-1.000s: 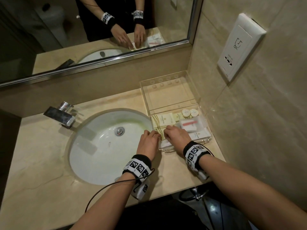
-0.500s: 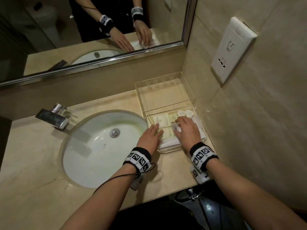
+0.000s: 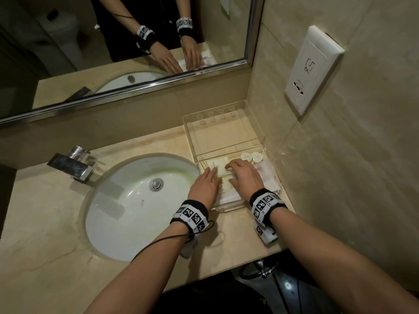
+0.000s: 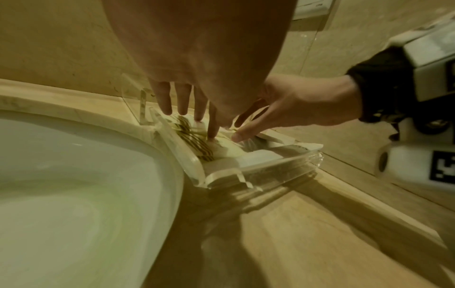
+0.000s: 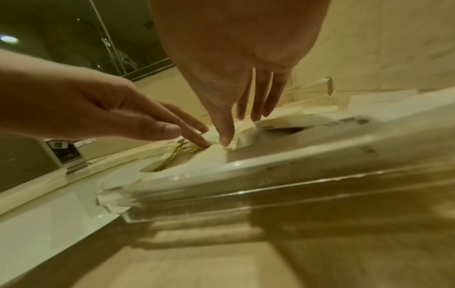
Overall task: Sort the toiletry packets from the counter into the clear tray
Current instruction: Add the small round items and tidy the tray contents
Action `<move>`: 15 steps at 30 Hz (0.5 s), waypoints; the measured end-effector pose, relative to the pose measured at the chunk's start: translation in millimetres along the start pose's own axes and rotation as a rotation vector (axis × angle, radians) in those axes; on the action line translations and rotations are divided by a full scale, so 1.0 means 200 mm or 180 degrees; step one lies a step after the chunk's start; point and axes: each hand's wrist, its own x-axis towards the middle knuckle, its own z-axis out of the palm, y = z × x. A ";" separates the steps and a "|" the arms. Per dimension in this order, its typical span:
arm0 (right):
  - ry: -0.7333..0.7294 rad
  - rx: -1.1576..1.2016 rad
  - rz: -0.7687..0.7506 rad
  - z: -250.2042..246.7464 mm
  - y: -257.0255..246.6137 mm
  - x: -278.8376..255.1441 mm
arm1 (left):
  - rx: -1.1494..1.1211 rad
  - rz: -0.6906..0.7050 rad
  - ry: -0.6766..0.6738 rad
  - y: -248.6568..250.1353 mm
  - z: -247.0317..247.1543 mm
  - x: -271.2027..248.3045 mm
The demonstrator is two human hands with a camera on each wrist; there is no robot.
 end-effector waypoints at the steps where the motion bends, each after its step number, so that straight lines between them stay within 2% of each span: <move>1: -0.0045 -0.0050 -0.0036 0.01 -0.01 0.02 | -0.0013 -0.0020 -0.0011 0.00 0.00 0.00; 10: 0.0017 -0.0070 -0.0102 0.03 0.00 0.08 | -0.0197 -0.0138 -0.0120 0.01 -0.05 -0.02; 15: -0.0074 -0.0318 -0.0249 0.03 0.01 0.09 | -0.0260 -0.0105 0.0061 0.00 -0.05 -0.03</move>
